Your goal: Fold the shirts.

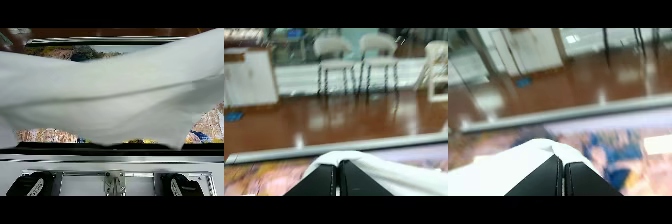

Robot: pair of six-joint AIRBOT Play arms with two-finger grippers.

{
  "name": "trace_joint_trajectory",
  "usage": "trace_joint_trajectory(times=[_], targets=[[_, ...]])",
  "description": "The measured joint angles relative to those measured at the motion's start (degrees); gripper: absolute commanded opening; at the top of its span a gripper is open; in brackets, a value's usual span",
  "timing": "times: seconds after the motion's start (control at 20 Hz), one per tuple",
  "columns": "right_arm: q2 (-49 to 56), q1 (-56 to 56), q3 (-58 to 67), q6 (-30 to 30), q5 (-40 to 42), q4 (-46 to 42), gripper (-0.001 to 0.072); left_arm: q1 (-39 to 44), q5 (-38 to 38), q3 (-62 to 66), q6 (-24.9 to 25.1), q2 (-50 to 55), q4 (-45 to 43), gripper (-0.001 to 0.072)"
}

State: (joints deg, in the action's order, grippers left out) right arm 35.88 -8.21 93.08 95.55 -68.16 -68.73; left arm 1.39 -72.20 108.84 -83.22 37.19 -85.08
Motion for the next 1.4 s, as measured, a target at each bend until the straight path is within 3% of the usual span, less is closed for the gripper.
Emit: trace_joint_trajectory(times=[0.15, 0.3, 0.5, 0.65, 0.7, 0.8, 0.85, 0.9, 0.95, 1.0, 1.05, 1.15, 1.25, 1.35, 1.4], targets=[[5.5, 0.0, -2.1, 0.5, -10.2, -5.7, 0.0070, 0.0, -2.8, -8.7, 0.0, 0.4, -4.3, 0.0038], [12.7, 0.0, -7.3, 0.0, -11.9, -11.0, 0.0070, -0.2, -1.9, -21.4, -2.1, 3.2, -6.5, 0.0038], [25.8, 0.2, -13.0, 1.4, -1.7, -13.2, 0.0072, -0.5, 9.1, -33.7, -8.7, 12.5, -8.0, 0.0039], [36.5, 0.2, -14.5, 2.4, 9.1, -8.4, 0.0084, -0.6, 17.5, -37.0, -14.3, 22.9, -8.4, 0.0041], [39.8, 0.3, -14.8, 2.5, 12.2, -6.2, 0.0123, -0.6, 20.1, -37.6, -16.3, 26.6, -8.0, 0.0041], [45.2, 0.8, -15.1, 2.7, 16.4, -2.7, 0.0307, -0.7, 22.5, -38.3, -19.9, 33.0, -5.5, 0.0042], [47.6, 1.2, -15.2, 2.7, 17.9, -1.6, 0.0304, -0.7, 23.4, -38.5, -21.3, 36.1, -3.6, 0.0051], [49.7, 1.6, -15.3, 2.6, 18.4, -0.4, 0.0306, -0.7, 23.9, -38.6, -22.4, 38.8, -1.4, 0.0186], [51.2, 2.1, -15.3, 2.3, 19.3, 0.5, 0.0355, -0.7, 24.1, -38.8, -23.1, 40.9, 0.9, 0.0535], [52.3, 2.7, -15.3, 2.1, 19.6, 1.6, 0.0581, -0.8, 24.1, -38.9, -23.7, 42.5, 3.0, 0.0720], [53.0, 2.8, -15.3, 1.6, 20.1, 2.5, 0.0665, -1.1, 24.0, -38.7, -24.2, 43.6, 4.7, 0.0718], [53.4, 2.0, -14.1, -0.6, 19.6, 2.9, 0.0663, -2.9, 20.6, -37.4, -22.7, 44.8, 6.6, 0.0718], [52.7, -0.2, -12.9, -3.5, 15.2, 2.7, 0.0651, -6.5, 13.6, -35.4, -18.1, 45.1, 7.6, 0.0707], [51.7, -4.1, -12.2, -6.4, 8.7, 1.0, 0.0653, -10.6, 5.7, -35.0, -13.4, 44.6, 8.2, 0.0569], [51.5, -6.1, -12.5, -8.8, 4.0, 0.9, 0.0654, -12.9, 2.3, -36.2, -11.0, 43.8, 8.4, 0.0571]])
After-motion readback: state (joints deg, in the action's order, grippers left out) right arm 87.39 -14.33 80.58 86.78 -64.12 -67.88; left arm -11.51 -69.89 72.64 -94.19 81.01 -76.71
